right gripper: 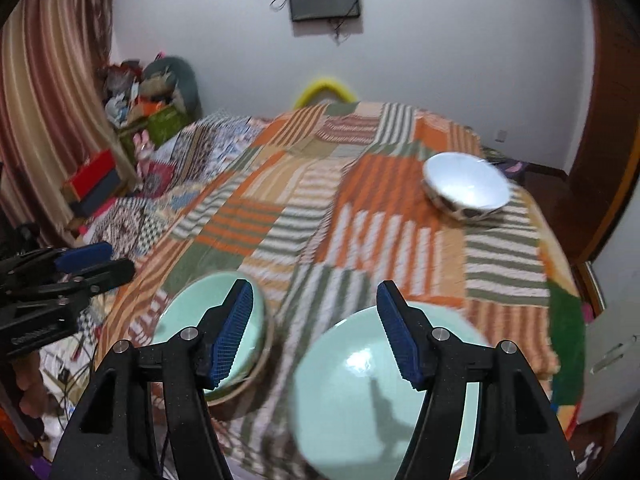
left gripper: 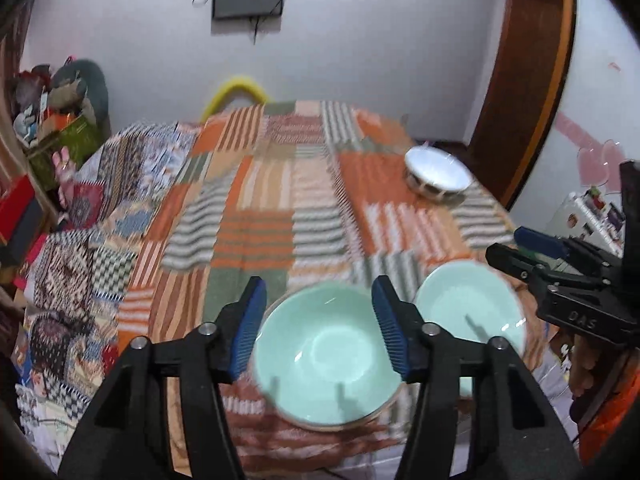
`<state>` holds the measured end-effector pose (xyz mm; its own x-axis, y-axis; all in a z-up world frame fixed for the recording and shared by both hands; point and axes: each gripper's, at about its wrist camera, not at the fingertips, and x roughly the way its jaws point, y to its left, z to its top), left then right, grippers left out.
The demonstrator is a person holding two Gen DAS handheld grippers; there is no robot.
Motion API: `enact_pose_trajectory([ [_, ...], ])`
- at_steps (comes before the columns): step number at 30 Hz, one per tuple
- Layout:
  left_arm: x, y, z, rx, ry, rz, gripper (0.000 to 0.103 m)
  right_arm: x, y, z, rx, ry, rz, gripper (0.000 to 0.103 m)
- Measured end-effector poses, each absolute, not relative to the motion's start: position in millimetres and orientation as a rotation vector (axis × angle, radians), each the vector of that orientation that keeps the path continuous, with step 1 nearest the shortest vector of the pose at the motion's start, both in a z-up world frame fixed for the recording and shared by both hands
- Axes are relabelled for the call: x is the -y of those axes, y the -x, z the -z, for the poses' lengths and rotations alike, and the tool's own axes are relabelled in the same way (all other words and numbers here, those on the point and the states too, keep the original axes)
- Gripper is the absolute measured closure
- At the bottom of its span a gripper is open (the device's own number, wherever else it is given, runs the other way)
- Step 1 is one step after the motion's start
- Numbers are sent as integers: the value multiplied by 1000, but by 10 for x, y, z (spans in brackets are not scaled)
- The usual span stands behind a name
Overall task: Organize plates and bowls
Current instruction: 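Open both grippers and move them toward the white dotted bowl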
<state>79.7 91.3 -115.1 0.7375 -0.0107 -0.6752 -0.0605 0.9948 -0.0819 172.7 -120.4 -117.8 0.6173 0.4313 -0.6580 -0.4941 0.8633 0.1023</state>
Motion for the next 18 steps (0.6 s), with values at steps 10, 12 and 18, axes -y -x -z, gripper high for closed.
enact_pose_trajectory([
  [10, -446, -1110, 697, -626, 87, 36, 8, 1932, -1966, 791, -623, 39, -421, 41],
  [12, -390, -1211, 659, -600, 94, 28, 8, 2070, -2081, 762, -620, 14, -402, 41],
  [18, -220, -1691, 705, -629, 80, 36, 7, 2315, -2459, 848, -647, -40, -349, 41],
])
